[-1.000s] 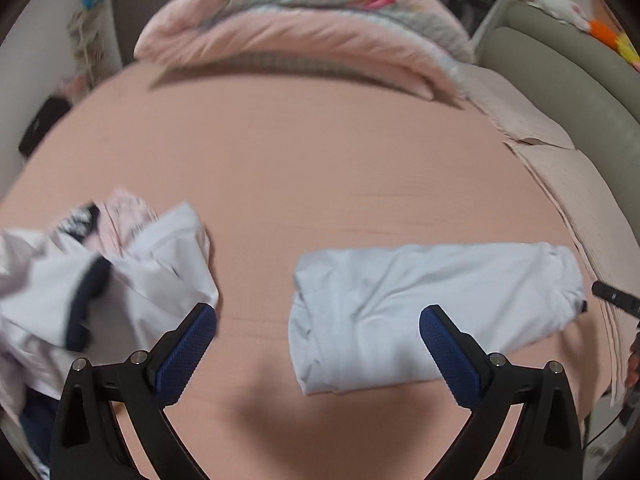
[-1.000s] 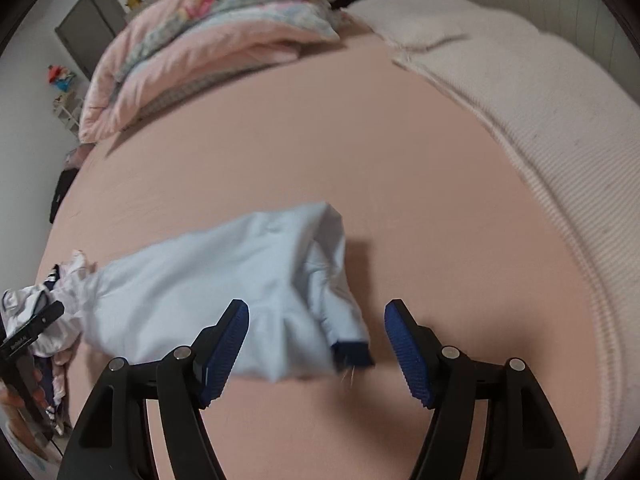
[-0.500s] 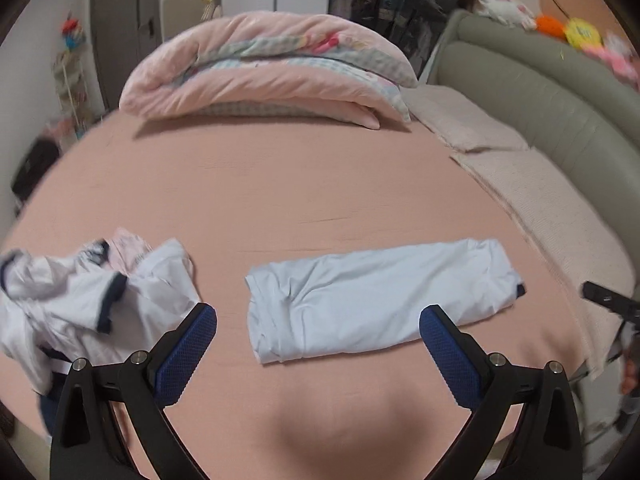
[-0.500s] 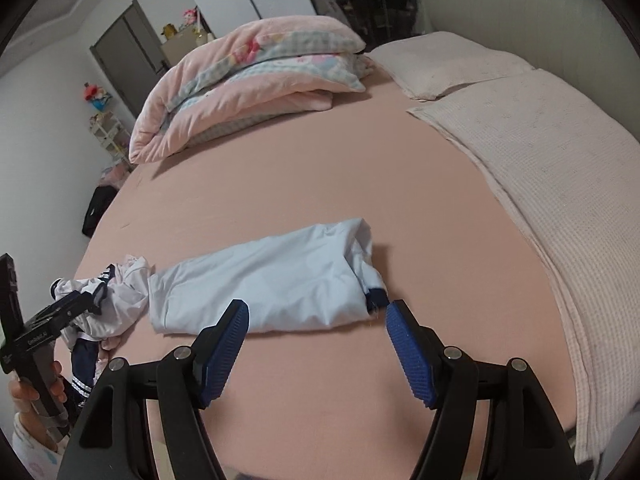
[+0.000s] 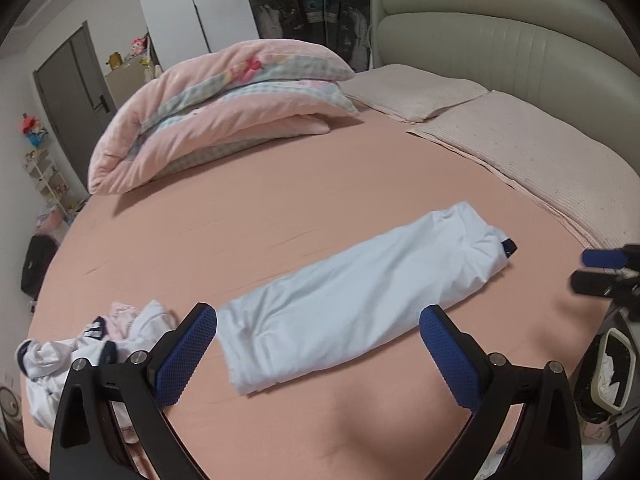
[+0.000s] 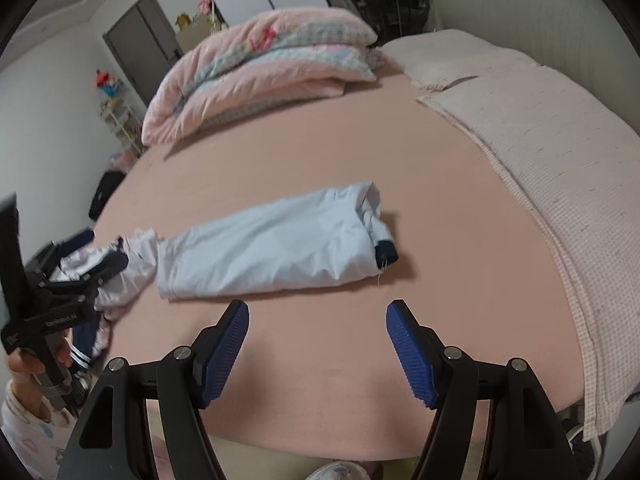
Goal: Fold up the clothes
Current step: 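Open both grippers and withdraw from the rolled shirt, then grasp the cuffed end of the light blue roll with the right gripper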
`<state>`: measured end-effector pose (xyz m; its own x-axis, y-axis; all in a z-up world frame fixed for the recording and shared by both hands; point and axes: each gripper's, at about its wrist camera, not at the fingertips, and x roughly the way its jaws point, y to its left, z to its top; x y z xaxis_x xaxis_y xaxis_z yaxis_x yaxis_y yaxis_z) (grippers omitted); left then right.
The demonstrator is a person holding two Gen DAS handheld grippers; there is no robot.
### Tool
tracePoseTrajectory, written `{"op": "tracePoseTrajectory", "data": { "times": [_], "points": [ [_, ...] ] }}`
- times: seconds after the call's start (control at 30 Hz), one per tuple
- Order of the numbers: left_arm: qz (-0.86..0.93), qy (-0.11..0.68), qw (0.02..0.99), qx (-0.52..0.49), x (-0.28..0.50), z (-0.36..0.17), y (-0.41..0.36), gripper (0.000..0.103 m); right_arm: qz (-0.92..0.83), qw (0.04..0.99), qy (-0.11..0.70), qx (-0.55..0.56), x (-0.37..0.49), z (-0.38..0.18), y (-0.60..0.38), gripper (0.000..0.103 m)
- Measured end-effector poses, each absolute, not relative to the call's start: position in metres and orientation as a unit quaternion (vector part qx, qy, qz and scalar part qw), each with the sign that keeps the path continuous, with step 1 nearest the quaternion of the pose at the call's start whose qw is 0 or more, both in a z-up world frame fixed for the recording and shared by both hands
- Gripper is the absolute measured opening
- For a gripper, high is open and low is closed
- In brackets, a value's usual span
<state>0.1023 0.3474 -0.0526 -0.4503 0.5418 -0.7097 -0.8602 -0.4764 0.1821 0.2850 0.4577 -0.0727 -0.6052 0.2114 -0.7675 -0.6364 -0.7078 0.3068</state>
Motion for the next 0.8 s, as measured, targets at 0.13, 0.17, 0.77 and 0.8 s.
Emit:
{"op": "tracePoseTrajectory", "data": {
  "times": [0.13,0.17,0.77,0.8],
  "points": [
    [0.8,0.269,0.445,-0.301,0.107,-0.061,0.364,0.103,0.838,0.226,0.327,-0.374,0.269,-0.094,0.469,0.071],
    [0.798,0.277,0.446,-0.296,0.108,-0.064,0.37,0.103,0.834,0.227,0.339,-0.372,0.266,-0.098,0.473,0.071],
    [0.746,0.335,0.481,-0.316,0.121,-0.134,0.453,0.103,0.784,0.284,0.463,-0.302,0.233,-0.131,0.544,0.071],
    [0.743,0.337,0.483,-0.317,0.123,-0.138,0.455,0.103,0.781,0.283,0.471,-0.297,0.235,-0.133,0.543,0.071]
  ]
}}
